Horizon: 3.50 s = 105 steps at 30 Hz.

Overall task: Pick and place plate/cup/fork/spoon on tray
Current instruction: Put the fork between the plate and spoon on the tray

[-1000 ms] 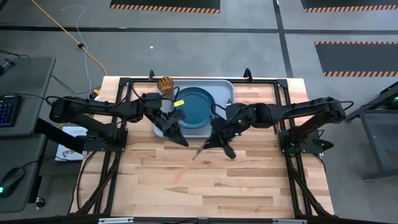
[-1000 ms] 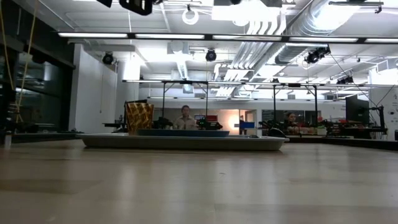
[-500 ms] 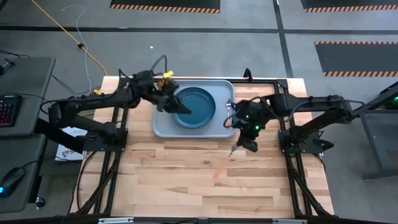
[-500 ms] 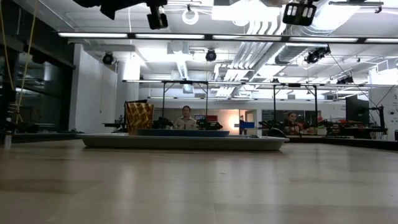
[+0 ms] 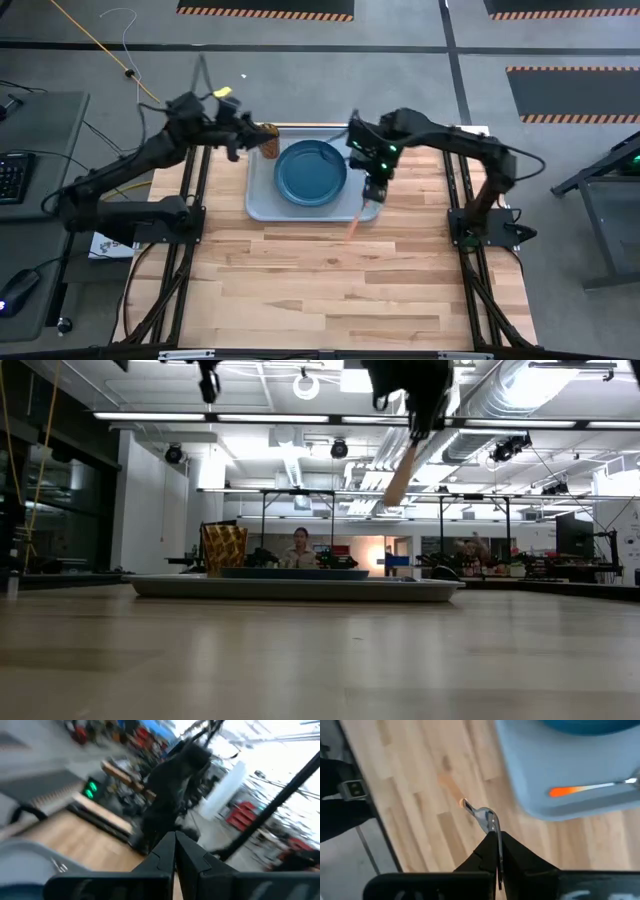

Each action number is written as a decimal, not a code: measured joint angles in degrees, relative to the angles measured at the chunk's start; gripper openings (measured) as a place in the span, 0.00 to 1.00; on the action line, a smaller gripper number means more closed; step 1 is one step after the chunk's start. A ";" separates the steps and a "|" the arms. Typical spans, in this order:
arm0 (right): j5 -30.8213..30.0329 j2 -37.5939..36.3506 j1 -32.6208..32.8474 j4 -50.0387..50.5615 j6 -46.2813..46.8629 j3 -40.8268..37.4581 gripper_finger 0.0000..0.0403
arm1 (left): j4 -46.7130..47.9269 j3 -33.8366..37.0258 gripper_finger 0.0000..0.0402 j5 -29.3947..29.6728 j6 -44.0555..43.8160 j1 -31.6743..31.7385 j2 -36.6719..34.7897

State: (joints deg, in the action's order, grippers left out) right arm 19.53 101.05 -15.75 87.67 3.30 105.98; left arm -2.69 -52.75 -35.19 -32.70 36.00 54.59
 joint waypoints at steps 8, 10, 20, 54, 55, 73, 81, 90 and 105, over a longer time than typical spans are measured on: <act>0.59 10.43 -8.97 2.30 -6.29 5.69 0.00 | -1.68 0.00 0.00 0.34 1.95 2.41 -9.31; 0.61 11.97 -10.78 2.37 -7.41 5.74 0.00 | -2.20 0.00 0.00 0.34 2.41 2.15 -10.62; 0.35 17.52 -17.12 2.37 -14.70 5.74 0.00 | -2.32 0.00 0.00 0.34 1.48 0.25 -11.25; -10.96 28.99 -21.77 -15.72 -28.97 5.72 0.16 | -4.93 0.00 0.00 0.54 -4.73 0.27 -2.65; -11.88 29.01 -21.77 -16.32 -28.91 5.72 0.18 | -4.93 0.00 0.00 0.54 -4.74 0.27 -2.65; -16.31 29.08 -21.13 -16.02 -28.63 5.66 0.28 | -4.93 0.00 0.00 0.49 -4.74 0.27 -2.63; -16.60 29.08 -20.03 -15.71 -27.67 5.66 0.41 | -4.92 0.00 0.00 0.47 -4.75 0.27 -2.63; -15.73 29.08 -19.94 -14.89 -26.67 6.41 0.53 | -4.93 0.00 0.00 0.45 -4.73 0.27 -2.63; 6.61 23.27 -13.28 -17.45 -22.25 3.38 0.03 | -4.88 0.00 0.00 0.25 -4.63 0.30 -2.74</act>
State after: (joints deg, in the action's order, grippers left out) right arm 26.14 124.32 -29.03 70.23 -18.94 109.36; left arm -7.57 -52.75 -34.95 -37.33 36.30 51.86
